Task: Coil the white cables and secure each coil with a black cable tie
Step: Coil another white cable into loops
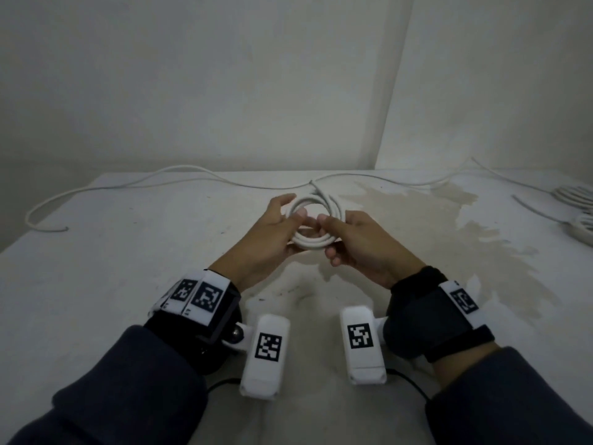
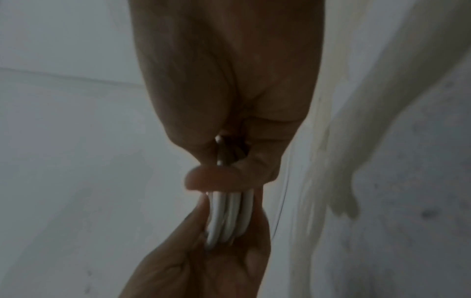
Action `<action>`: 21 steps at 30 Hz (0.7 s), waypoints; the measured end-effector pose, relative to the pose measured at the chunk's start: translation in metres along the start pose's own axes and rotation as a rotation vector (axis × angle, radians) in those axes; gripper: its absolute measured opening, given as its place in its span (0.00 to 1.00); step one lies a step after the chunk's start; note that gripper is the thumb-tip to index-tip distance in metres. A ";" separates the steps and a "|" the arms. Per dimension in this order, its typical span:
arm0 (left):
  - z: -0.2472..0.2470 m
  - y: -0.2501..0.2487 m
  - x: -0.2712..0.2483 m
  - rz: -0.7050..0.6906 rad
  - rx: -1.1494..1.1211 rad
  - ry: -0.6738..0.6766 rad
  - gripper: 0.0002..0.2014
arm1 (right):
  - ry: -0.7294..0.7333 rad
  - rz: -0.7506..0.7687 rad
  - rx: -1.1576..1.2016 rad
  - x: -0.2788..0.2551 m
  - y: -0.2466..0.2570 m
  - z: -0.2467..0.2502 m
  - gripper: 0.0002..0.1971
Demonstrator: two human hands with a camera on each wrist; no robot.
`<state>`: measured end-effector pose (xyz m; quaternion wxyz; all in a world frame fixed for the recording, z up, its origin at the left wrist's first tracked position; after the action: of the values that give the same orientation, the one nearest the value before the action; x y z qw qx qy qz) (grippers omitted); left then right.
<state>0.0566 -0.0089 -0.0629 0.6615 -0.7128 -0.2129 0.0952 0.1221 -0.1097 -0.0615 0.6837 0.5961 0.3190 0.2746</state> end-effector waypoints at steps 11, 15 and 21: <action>-0.002 0.010 0.000 0.140 -0.304 -0.119 0.12 | -0.187 0.164 0.015 0.007 0.006 0.018 0.20; 0.002 0.003 -0.003 0.189 -0.196 0.037 0.08 | -0.111 0.215 -0.205 0.003 0.011 0.026 0.20; -0.002 0.008 -0.001 0.273 -0.170 0.026 0.14 | 0.076 0.207 -0.381 -0.002 0.009 0.010 0.14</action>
<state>0.0578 -0.0117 -0.0711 0.5825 -0.7896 -0.1128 0.1566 0.1288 -0.1166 -0.0514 0.7396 0.4750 0.2241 0.4208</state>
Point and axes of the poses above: each hand's wrist, its own x-axis towards the middle knuckle, its own z-axis out of the back of the hand, y = z × x, the point moved 6 cm from there along x, towards the middle knuckle, and after that the axes turned 4 degrees about -z, right-handed, at the moved point
